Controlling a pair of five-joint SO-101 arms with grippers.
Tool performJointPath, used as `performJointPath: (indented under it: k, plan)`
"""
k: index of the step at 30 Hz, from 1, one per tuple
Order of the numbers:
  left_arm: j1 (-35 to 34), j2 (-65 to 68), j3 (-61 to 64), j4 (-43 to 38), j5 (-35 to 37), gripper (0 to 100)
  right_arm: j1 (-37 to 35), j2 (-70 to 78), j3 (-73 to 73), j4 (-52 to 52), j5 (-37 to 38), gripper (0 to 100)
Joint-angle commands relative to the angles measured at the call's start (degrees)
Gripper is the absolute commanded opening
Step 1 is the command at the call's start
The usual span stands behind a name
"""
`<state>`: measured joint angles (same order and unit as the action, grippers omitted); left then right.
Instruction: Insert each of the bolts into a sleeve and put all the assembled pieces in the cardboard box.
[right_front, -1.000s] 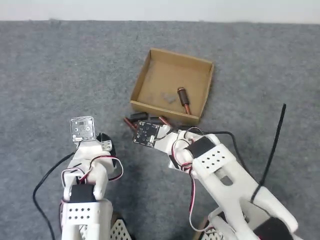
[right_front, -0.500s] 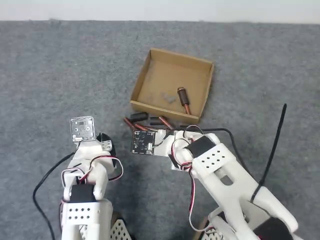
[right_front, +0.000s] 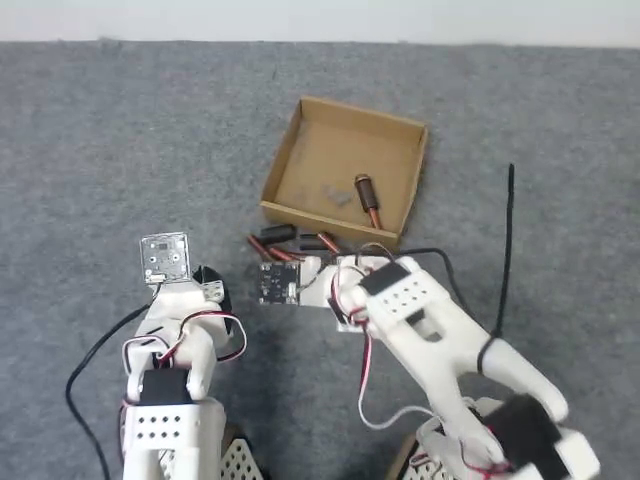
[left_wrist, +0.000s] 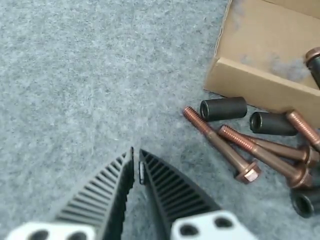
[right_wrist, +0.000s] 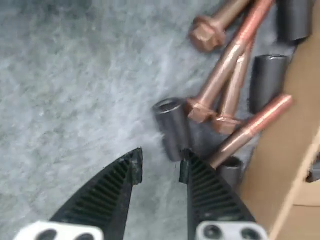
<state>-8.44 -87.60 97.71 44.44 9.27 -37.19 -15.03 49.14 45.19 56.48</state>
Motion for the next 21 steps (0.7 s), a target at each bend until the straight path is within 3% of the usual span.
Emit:
performJointPath:
  k: [1,10,16,21]
  plan:
    - [-0.09,-0.97,-0.84,-2.20,-0.53,1,1.27,1.89,-5.80,-1.19,1.14,11.2]
    - [0.00,-0.97,-0.84,-2.20,-0.53,1,1.36,11.91,-10.90,-1.19,2.55,11.0]
    - [0.00,-1.05,-0.84,-2.20,-0.53,1,2.59,15.34,-12.22,-1.19,5.54,0.9]
    - [0.00,-1.05,-0.84,-2.20,-0.53,1,3.38,15.52,-12.40,-0.75,5.19,0.7]
